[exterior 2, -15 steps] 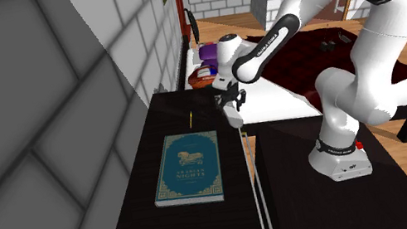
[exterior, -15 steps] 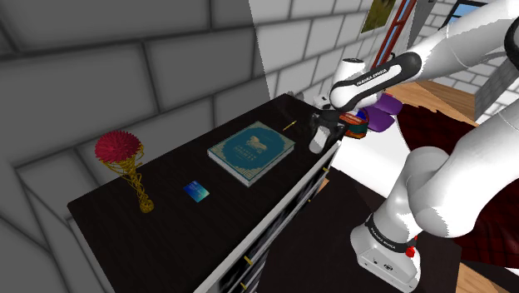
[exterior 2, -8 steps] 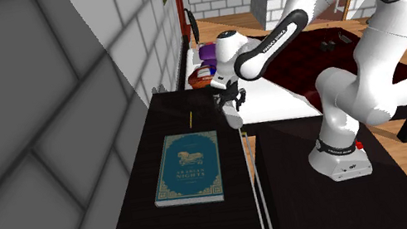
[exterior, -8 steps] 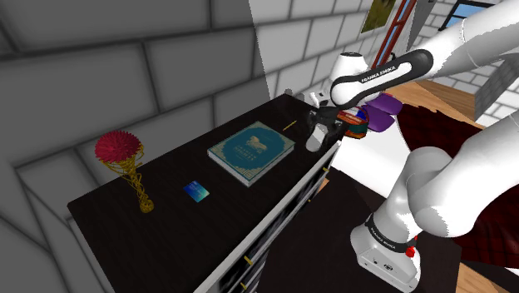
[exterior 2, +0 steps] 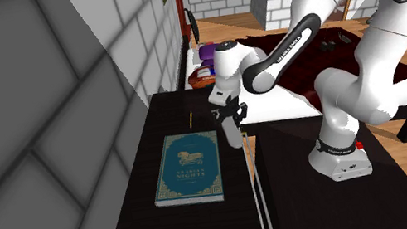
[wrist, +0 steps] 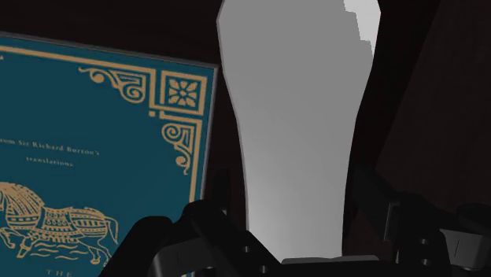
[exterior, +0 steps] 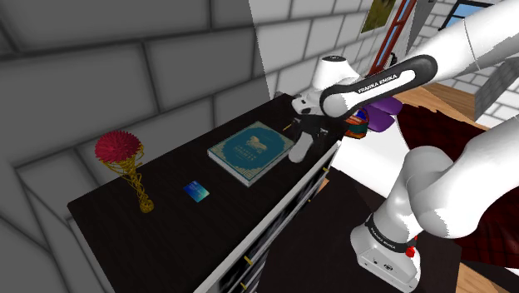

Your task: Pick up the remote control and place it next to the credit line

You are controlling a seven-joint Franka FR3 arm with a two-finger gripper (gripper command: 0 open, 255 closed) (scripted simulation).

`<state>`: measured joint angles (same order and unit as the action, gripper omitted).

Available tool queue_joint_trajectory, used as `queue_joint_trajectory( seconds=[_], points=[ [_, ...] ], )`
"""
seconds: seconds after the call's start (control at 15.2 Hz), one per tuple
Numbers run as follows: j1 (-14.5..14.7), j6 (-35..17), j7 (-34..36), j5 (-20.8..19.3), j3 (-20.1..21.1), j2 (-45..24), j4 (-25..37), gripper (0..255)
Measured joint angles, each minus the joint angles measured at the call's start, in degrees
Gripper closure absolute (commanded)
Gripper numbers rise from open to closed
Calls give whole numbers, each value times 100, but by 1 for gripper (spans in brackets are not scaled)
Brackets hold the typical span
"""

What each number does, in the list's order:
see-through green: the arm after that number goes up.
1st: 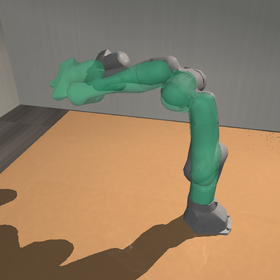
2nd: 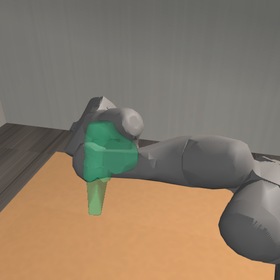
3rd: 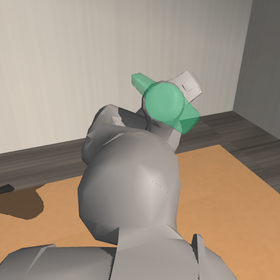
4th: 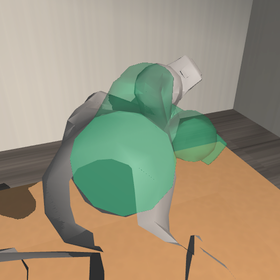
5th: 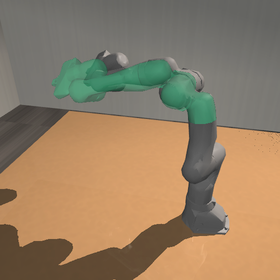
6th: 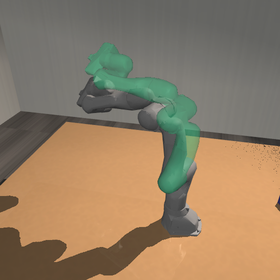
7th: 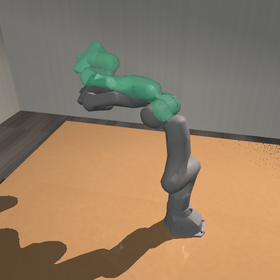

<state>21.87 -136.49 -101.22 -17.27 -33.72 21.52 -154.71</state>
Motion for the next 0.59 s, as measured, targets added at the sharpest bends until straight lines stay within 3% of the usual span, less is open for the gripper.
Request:
queue_joint_trajectory(
  seconds=[0.59],
  points=[
    [822, -108, 1282, 578, 950, -351, 122, 255]
  ],
)
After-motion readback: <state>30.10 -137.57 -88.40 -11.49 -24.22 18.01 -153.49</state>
